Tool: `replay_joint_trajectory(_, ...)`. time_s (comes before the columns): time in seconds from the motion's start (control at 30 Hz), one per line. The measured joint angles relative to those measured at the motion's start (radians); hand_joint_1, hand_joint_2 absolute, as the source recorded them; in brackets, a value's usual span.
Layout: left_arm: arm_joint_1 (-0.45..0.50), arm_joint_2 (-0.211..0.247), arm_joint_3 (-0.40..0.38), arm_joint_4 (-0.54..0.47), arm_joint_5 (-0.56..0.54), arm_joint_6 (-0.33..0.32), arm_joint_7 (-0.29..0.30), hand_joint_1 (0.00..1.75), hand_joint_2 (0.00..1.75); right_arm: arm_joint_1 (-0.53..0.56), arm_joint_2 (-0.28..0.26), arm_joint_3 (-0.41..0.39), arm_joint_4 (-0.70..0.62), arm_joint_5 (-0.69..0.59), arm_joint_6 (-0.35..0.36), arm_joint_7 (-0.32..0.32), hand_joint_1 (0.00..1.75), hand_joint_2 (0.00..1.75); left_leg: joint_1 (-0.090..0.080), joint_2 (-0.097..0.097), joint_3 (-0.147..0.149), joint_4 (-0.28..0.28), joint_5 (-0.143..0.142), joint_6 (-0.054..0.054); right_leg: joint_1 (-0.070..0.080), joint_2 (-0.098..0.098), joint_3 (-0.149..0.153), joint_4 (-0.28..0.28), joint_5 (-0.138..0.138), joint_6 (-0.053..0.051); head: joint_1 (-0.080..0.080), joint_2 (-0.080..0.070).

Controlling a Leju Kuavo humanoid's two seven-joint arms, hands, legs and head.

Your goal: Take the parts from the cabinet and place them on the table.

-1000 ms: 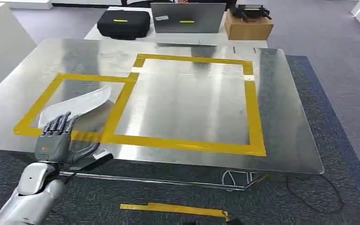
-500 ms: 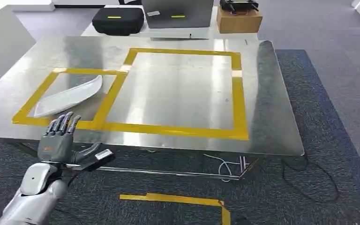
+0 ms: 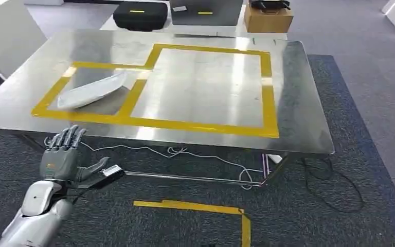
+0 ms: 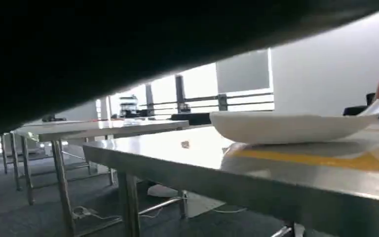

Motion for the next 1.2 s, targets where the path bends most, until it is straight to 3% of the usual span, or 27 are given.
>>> replay_joint_trajectory(0.07,0.014,0.000,0.006,0.005,0.008,0.000,-0.005,0.00,0.00,0.001,-0.001,0.000,0.000,0.009,-0.003,0.008,0.00,0.00,0.000,0.000,-0.030,0.007,0.018,-0.004,0.000,0.000,0.074,-0.078,0.075,-0.001,0.001,0.000)
replay_joint_trajectory(0.1,0.022,0.000,0.011,0.006,0.009,0.000,-0.008,0.00,0.00,0.000,-0.001,0.000,0.000,0.014,-0.005,0.012,0.00,0.00,0.001,0.000,-0.045,0.013,0.027,-0.008,0.000,0.000,0.141,-0.171,0.103,-0.004,0.001,0.000)
replay_joint_trajectory(0.17,0.038,-0.001,0.023,0.008,0.011,0.000,-0.014,0.00,0.00,-0.004,-0.002,0.000,0.000,0.022,-0.006,0.018,0.00,0.00,-0.005,-0.001,-0.064,0.026,0.037,-0.019,0.004,0.002,0.254,-0.333,0.066,-0.008,0.003,0.000)
replay_joint_trajectory(0.27,0.056,-0.005,0.040,0.028,0.031,0.000,-0.016,0.00,0.00,-0.003,-0.002,0.000,0.000,0.023,-0.008,0.022,0.00,0.00,-0.001,0.000,-0.066,0.023,0.063,-0.031,0.008,0.003,0.234,-0.334,0.066,-0.018,0.002,0.000)
replay_joint_trajectory(0.3,0.068,-0.004,0.046,0.039,0.036,0.000,-0.016,0.00,0.00,-0.001,-0.001,0.000,0.000,0.023,-0.010,0.025,0.00,0.00,-0.001,-0.003,-0.071,0.024,0.063,-0.040,0.002,-0.002,0.223,-0.339,0.079,-0.034,0.002,0.000)
replay_joint_trajectory(0.33,0.078,-0.004,0.056,0.048,0.041,0.000,-0.016,0.00,0.00,-0.003,-0.001,0.000,0.000,0.022,-0.013,0.028,0.00,0.00,0.002,-0.004,-0.080,0.037,0.027,-0.048,0.002,-0.004,0.217,-0.339,0.090,-0.046,0.000,0.000)
replay_joint_trajectory(0.37,0.087,-0.005,0.062,0.057,0.044,0.000,-0.018,0.00,0.00,-0.003,-0.001,0.000,0.000,0.020,-0.018,0.030,0.00,0.00,0.004,-0.004,-0.091,0.079,-0.036,-0.054,0.002,-0.005,0.211,-0.339,0.100,-0.055,-0.002,0.000)
replay_joint_trajectory(0.43,0.110,-0.006,0.076,0.091,0.061,0.000,-0.023,0.00,0.00,-0.003,-0.001,0.000,0.000,0.016,-0.024,0.034,0.00,0.00,0.010,-0.004,-0.122,0.235,-0.155,-0.065,0.004,-0.005,0.187,-0.336,0.124,-0.059,-0.002,0.000)
replay_joint_trajectory(0.47,0.122,-0.008,0.086,0.110,0.061,0.000,-0.031,0.00,0.00,-0.002,-0.001,0.000,0.000,0.015,-0.026,0.039,0.00,0.00,0.012,-0.004,-0.133,0.306,-0.179,-0.068,0.005,-0.004,0.172,-0.333,0.134,-0.059,-0.002,0.000)
replay_joint_trajectory(0.5,0.134,-0.010,0.102,0.135,0.060,0.000,-0.042,0.00,0.00,-0.001,-0.001,0.000,0.000,0.013,-0.028,0.041,0.00,0.00,0.013,-0.004,-0.130,0.345,-0.171,-0.070,0.006,-0.003,0.154,-0.329,0.143,-0.058,-0.002,0.000)
replay_joint_trajectory(0.53,0.144,-0.013,0.115,0.151,0.059,0.000,-0.048,0.00,0.00,0.000,-0.001,0.000,0.000,0.013,-0.030,0.043,0.00,0.00,0.015,-0.004,-0.108,0.337,-0.142,-0.071,0.006,-0.004,0.138,-0.324,0.151,-0.057,-0.002,0.000)
replay_joint_trajectory(0.57,0.148,-0.016,0.128,0.171,0.059,0.000,-0.051,0.00,0.00,0.000,-0.001,0.000,0.000,0.011,-0.031,0.047,0.00,0.00,0.015,-0.004,-0.071,0.289,-0.109,-0.070,0.006,-0.005,0.123,-0.318,0.157,-0.055,-0.002,0.000)
replay_joint_trajectory(0.6,0.148,-0.019,0.140,0.199,0.059,0.000,-0.052,0.00,0.00,-0.001,-0.001,0.000,0.000,0.010,-0.032,0.050,0.00,0.00,0.016,-0.004,-0.011,0.206,-0.080,-0.067,0.006,-0.005,0.111,-0.313,0.162,-0.052,-0.002,0.000)
replay_joint_trajectory(0.63,0.150,-0.021,0.151,0.226,0.059,0.000,-0.052,0.00,0.00,-0.003,-0.001,0.000,0.000,0.009,-0.035,0.052,0.00,0.00,0.017,-0.004,0.055,0.111,-0.073,-0.063,0.006,-0.006,0.103,-0.307,0.168,-0.049,-0.002,0.000)
replay_joint_trajectory(0.67,0.149,-0.024,0.164,0.256,0.059,0.000,-0.053,0.00,0.00,-0.004,0.000,0.000,0.000,0.009,-0.039,0.057,0.00,0.00,0.012,-0.004,0.103,0.032,-0.099,-0.057,0.011,-0.006,0.094,-0.303,0.172,-0.043,-0.002,0.000)
replay_joint_trajectory(0.7,0.149,-0.027,0.176,0.286,0.061,0.000,-0.053,0.00,0.00,-0.004,0.001,0.000,0.000,0.009,-0.042,0.060,0.00,0.00,0.010,-0.005,0.112,0.006,-0.107,-0.048,0.010,-0.007,0.091,-0.303,0.182,-0.035,0.001,0.000)
replay_joint_trajectory(0.8,0.156,-0.037,0.208,0.411,0.075,-0.024,-0.030,0.00,0.00,-0.002,0.003,0.000,0.000,0.001,-0.042,0.069,0.00,0.00,0.003,-0.005,0.095,0.004,-0.083,-0.027,0.004,-0.006,0.088,-0.316,0.209,-0.013,0.000,0.000)
replay_joint_trajectory(0.83,0.162,-0.042,0.216,0.449,0.083,-0.042,-0.022,0.00,0.00,-0.001,0.003,0.000,0.000,-0.002,-0.043,0.069,0.00,0.00,0.010,0.002,0.090,-0.005,-0.069,-0.016,0.001,-0.004,0.081,-0.309,0.190,-0.009,-0.002,0.000)
replay_joint_trajectory(0.87,0.168,-0.042,0.227,0.474,0.087,-0.057,-0.013,0.00,0.00,0.000,0.003,0.000,0.000,-0.005,-0.043,0.070,0.00,0.00,0.009,0.003,0.077,-0.004,-0.060,-0.009,0.001,-0.004,0.063,-0.281,0.138,-0.006,0.002,0.000)
replay_joint_trajectory(0.93,0.184,-0.052,0.248,0.528,0.100,-0.099,0.008,0.00,0.00,0.001,0.005,0.000,0.000,-0.014,-0.041,0.070,0.00,0.00,0.006,0.003,0.049,-0.003,-0.039,-0.001,0.001,-0.002,0.022,-0.127,0.007,-0.002,0.006,0.000)
replay_joint_trajectory(0.97,0.195,-0.057,0.260,0.552,0.109,-0.124,0.022,0.00,0.00,0.000,0.007,0.000,0.000,-0.018,-0.040,0.070,0.00,0.00,0.004,0.003,0.035,-0.002,-0.028,0.000,0.001,-0.002,0.010,-0.057,-0.025,0.000,0.006,0.000)
replay_joint_trajectory(1.0,0.205,-0.061,0.270,0.572,0.115,-0.155,0.039,0.00,0.00,0.000,0.009,0.000,0.000,-0.020,-0.039,0.070,0.00,0.00,0.002,0.004,0.022,-0.001,-0.019,-0.001,0.001,-0.002,0.008,-0.016,-0.027,0.001,0.007,0.000)
replay_joint_trajectory(1.03,0.221,-0.064,0.284,0.594,0.127,-0.197,0.078,0.00,0.00,0.000,0.009,0.000,0.000,-0.030,-0.039,0.070,0.00,0.00,0.001,0.005,0.004,0.002,-0.008,-0.002,0.002,-0.002,0.029,-0.007,0.007,0.000,0.006,0.000)
replay_joint_trajectory(1.1,0.250,-0.070,0.312,0.626,0.160,-0.255,0.132,0.00,0.00,0.001,0.010,-0.002,0.000,-0.044,-0.037,0.072,0.00,0.00,0.002,0.006,-0.027,0.010,0.009,-0.007,0.002,-0.002,0.120,-0.106,0.088,-0.002,0.006,0.000)
replay_joint_trajectory(1.13,0.266,-0.072,0.329,0.637,0.169,-0.265,0.141,0.00,0.00,0.000,0.010,-0.002,0.000,-0.048,-0.038,0.072,0.00,0.00,0.002,0.005,-0.035,0.017,0.017,-0.011,0.001,-0.001,0.189,-0.200,0.100,-0.005,0.007,0.000)
replay_joint_trajectory(1.17,0.278,-0.074,0.340,0.642,0.172,-0.278,0.154,0.00,0.00,-0.002,0.011,-0.002,0.000,-0.051,-0.037,0.072,0.00,0.00,-0.001,0.004,-0.046,0.023,0.022,-0.017,0.003,0.004,0.251,-0.294,0.065,-0.007,0.007,0.000)
replay_joint_trajectory(1.2,0.283,-0.076,0.347,0.651,0.174,-0.297,0.173,0.00,0.00,-0.003,0.012,-0.003,0.000,-0.053,-0.036,0.072,0.00,0.00,-0.002,0.003,-0.050,0.027,0.031,-0.021,0.005,0.005,0.294,-0.360,0.046,-0.010,0.006,0.000)
